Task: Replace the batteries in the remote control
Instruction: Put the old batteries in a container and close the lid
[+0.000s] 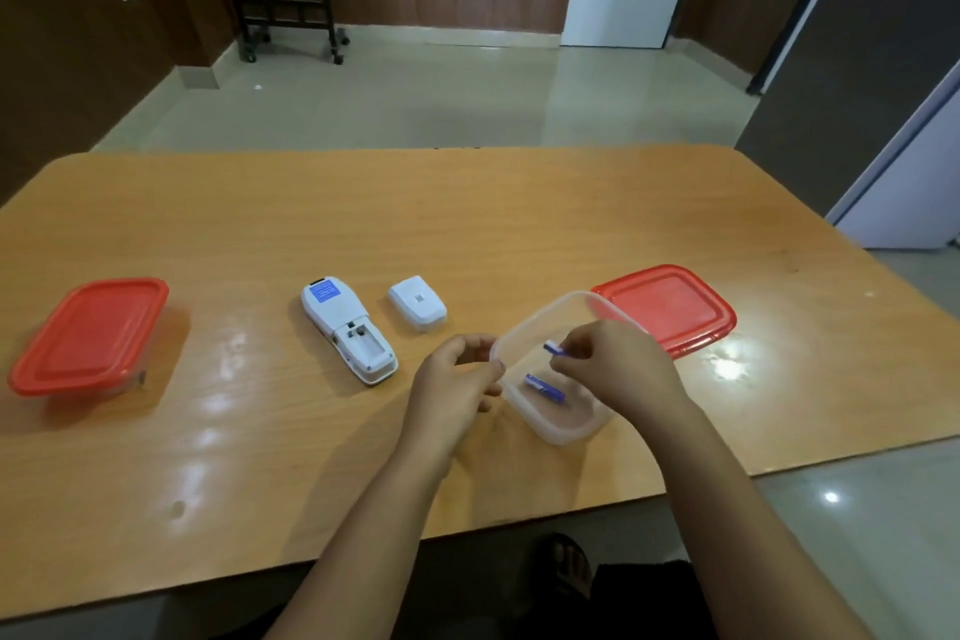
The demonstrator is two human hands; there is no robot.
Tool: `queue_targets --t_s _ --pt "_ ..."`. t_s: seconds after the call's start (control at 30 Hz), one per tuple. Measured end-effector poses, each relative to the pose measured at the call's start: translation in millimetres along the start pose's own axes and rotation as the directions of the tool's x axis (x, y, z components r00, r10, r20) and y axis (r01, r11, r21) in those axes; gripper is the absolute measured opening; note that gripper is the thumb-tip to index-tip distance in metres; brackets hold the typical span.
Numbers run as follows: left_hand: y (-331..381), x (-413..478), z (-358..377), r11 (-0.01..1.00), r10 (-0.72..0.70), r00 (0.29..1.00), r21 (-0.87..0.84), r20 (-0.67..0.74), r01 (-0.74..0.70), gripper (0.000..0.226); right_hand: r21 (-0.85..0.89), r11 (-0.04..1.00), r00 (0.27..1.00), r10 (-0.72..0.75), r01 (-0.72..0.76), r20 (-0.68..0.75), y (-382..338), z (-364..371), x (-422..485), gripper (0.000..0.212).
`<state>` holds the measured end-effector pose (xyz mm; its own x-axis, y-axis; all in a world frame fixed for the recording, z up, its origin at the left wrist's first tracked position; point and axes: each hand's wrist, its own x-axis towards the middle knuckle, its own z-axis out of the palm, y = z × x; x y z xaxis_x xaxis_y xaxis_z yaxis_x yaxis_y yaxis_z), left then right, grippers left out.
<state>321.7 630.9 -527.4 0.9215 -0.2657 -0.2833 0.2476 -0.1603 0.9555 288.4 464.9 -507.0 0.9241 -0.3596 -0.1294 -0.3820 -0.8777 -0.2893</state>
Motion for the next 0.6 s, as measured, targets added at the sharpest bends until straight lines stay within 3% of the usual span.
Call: queue_targets --t_s 0.07,0.13,0.2,0.3,0.37,0.43,0.5,0.6 --pt "0 1 2 0.998 0.035 0.999 -0.042 -0.021 -0.036 0.019 0.026 1.000 0.999 -0.013 0.014 -0.044 7 -3 -1 0.017" --pt "-1 2 2 0.995 0.063 0.997 -0.070 -0.053 -0.067 0.019 0.273 0.960 0.992 -0.019 0.053 -0.126 15 -14 -1 0.015" --pt "-1 5 1 0.993 0.083 0.992 -0.079 -0.094 -0.090 0.018 0.468 0.880 0.942 0.087 0.080 -0.325 29 -28 3 0.014" --pt "0 9 -1 0.990 0.098 0.985 -0.089 -0.144 -0.111 0.016 0.443 0.895 0.834 0.285 -0.055 -0.472 65 -27 18 0.022" --pt "1 10 -1 0.989 0.102 0.980 -0.089 -0.169 -0.118 0.017 0.316 0.933 0.890 0.284 -0.170 -0.358 87 -10 27 0.048" --pt "0 10 -1 0.989 0.102 0.977 -0.085 -0.185 -0.119 0.017 0.146 0.971 0.964 0.210 -0.187 -0.162 98 5 32 0.075" --pt "0 10 -1 0.990 0.099 0.977 -0.084 -0.191 -0.117 0.017 0.063 0.978 0.978 0.201 -0.198 -0.058 103 11 34 0.080" --pt "0 11 -2 0.989 0.099 0.975 -0.090 -0.198 -0.119 0.016 0.060 0.981 0.976 0.188 -0.183 -0.107 104 10 34 0.070"
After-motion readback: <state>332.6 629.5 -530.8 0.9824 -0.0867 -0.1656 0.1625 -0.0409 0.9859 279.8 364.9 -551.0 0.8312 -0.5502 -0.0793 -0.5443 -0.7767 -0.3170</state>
